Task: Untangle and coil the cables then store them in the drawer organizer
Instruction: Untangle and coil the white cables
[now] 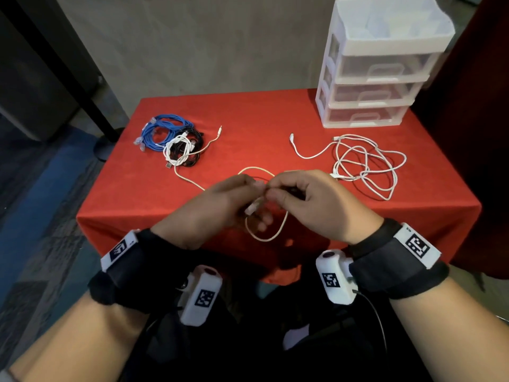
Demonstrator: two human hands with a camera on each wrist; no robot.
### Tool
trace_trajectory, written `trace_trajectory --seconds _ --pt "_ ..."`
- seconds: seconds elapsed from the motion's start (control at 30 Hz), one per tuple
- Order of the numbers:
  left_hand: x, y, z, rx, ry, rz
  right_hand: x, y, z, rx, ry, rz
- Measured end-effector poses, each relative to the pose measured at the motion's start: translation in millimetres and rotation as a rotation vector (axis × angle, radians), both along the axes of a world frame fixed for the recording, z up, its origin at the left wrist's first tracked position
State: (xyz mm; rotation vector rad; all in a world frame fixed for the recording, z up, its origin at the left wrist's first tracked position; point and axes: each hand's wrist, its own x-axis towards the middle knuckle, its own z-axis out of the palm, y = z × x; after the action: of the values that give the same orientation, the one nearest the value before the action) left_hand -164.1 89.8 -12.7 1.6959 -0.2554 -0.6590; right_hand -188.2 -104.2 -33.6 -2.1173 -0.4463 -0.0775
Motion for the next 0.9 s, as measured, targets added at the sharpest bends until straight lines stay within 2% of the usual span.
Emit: trace_trajectory --seconds 0.07,0.23,0.4,0.57,0.73,0.8,0.9 --pt "-6 -3 -5 0.036 -0.117 -0.024 0 2 4 -0.067 -0.026 0.012" --pt "0 6 -11 0.126 -0.171 -0.116 1 -5 7 -0.083 0.028 0.043" --pt "1 14 0 0.122 -0.185 -0.162 3 -19 11 -0.117 0.041 0.05" --pt "0 24 0 0.092 -0.183 -0.075 9 -33 8 -0.084 0.046 -0.036" --pt "0 27 -6 -0.133 -0.091 0.16 7 -36 -2 -0.282 0.041 -0.093" --pt "1 26 -13 -0.179 -0.103 0.237 6 -34 -6 -0.194 0.089 -0.103" --pt "-6 15 -22 -0.202 -0.154 0.33 -3 -13 -5 0.103 0.177 -0.04"
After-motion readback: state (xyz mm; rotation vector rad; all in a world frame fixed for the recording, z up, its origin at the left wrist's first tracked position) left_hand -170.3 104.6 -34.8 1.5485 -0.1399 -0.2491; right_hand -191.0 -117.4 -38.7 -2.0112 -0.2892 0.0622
